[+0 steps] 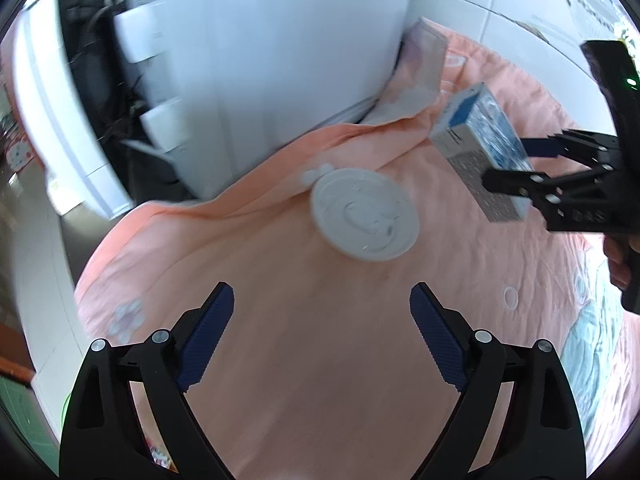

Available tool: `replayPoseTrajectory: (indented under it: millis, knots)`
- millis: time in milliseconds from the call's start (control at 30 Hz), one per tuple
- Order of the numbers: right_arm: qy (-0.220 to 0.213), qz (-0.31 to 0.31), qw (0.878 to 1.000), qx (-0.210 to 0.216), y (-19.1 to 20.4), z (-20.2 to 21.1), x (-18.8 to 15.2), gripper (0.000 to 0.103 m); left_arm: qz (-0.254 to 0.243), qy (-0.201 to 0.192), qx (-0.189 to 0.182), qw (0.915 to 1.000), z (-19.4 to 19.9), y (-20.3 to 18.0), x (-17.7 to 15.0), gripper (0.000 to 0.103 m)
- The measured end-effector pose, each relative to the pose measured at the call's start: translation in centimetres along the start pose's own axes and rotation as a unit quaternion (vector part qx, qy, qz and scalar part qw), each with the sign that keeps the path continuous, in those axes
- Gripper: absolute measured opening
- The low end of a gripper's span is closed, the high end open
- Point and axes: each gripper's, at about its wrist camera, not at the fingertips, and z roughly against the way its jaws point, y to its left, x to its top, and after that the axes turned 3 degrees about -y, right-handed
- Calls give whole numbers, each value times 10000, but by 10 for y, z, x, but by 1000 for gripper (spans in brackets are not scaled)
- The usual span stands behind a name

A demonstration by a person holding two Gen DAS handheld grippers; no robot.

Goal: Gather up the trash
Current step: 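Grasp the white cup lid with the left tool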

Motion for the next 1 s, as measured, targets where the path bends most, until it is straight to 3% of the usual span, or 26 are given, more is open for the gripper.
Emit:
replayPoseTrajectory:
  millis: [300,800,1000]
  knots:
    - [148,-288,9995,33,-18,9,-26,71,-325,144,-167,9992,-46,-29,26,98]
    - [236,-522,9983,49,-38,8,-50,71,-789,363,347,9956,-97,-53,41,96]
    - [272,-530,9982,79,-39,7,-52,71,-844,348,350,9952,-104,-61,44,93]
